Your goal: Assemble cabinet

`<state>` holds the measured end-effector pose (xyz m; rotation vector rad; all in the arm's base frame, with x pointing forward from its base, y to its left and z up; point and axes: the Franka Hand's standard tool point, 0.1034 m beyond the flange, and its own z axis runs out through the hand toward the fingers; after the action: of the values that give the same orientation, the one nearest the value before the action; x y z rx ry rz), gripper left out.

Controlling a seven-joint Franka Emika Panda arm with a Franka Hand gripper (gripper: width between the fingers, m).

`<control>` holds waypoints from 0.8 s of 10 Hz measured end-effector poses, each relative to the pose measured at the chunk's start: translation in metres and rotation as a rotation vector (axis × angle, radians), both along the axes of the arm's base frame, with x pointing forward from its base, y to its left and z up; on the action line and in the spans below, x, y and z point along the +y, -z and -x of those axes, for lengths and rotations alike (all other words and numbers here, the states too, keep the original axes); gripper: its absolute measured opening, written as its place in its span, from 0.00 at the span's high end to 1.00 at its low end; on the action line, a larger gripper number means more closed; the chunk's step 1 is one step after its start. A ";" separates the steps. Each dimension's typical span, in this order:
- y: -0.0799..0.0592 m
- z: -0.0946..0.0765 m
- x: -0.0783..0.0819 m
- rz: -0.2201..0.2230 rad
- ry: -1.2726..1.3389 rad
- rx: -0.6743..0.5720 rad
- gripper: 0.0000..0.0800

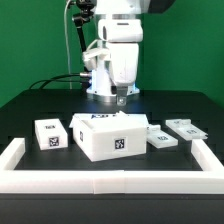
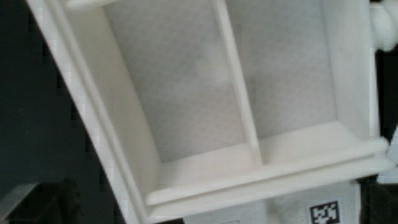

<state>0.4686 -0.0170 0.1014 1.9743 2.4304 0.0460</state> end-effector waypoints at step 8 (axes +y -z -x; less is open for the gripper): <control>0.018 0.029 -0.019 0.001 -0.171 0.040 0.00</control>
Offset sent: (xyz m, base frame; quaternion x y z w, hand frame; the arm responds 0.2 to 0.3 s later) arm 0.0000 0.0000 0.0000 0.0000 0.0000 0.0000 1.0000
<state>0.4395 -0.0361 0.0838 1.7784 2.6178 0.0064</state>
